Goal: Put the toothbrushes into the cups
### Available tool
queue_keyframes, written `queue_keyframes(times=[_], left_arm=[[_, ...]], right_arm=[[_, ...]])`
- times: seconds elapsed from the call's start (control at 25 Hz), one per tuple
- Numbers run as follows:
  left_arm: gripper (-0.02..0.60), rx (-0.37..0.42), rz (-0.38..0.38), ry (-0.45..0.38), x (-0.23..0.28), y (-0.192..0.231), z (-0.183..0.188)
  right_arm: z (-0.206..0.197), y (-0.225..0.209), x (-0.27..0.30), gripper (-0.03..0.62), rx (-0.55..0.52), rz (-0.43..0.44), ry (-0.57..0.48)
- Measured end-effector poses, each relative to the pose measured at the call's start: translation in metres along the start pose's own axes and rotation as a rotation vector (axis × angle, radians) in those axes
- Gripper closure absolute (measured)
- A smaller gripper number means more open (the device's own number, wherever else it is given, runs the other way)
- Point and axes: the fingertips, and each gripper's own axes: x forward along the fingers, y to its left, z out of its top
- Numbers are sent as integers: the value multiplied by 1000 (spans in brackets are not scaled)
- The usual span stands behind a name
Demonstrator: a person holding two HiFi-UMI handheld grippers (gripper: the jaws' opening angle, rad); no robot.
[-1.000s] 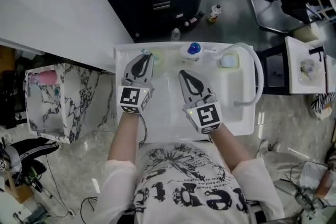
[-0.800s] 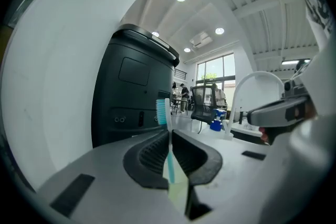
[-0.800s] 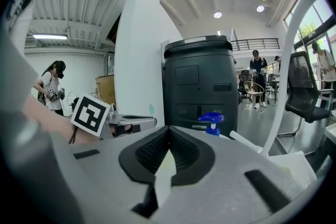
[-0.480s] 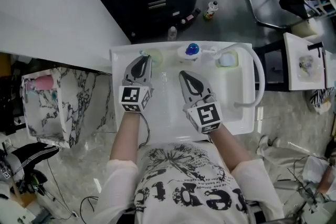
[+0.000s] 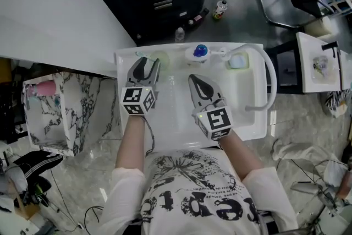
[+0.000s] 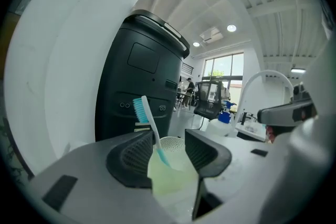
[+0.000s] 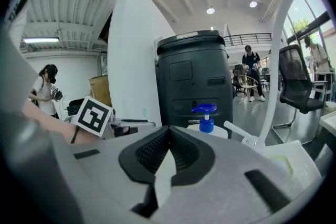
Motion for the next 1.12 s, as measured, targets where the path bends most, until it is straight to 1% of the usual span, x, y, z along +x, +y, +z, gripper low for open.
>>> queue_keyframes(times=[0.16, 0.28, 0.44, 0.52, 0.6, 0.64, 0.84, 0.96, 1.12], left_arm=[[354, -19, 6, 34, 0, 2, -6], [351, -42, 28, 52, -6, 5, -10], [354, -14, 54, 19, -22, 3, -1], [392, 14, 79, 0, -31, 3, 7], [499, 46, 116, -27, -40, 3, 18], [531, 61, 124, -45, -45, 1, 25], [557, 138, 104, -125, -70, -24, 54], [565, 165, 90, -172, -87, -40, 72], [568, 201, 49, -196, -113, -67, 90]], right_arm=[[-1, 2, -3, 600, 8, 6, 4], [-1, 5, -6, 600, 2, 14, -2], [2, 8, -11, 601, -2, 20, -9], [5, 10, -14, 600, -6, 23, -13], [8, 12, -18, 600, -9, 26, -21], [10, 13, -20, 600, -11, 27, -26], [18, 19, -33, 600, -27, 30, -56], [27, 22, -44, 600, -45, 30, -80], [39, 26, -62, 601, -83, 26, -117]])
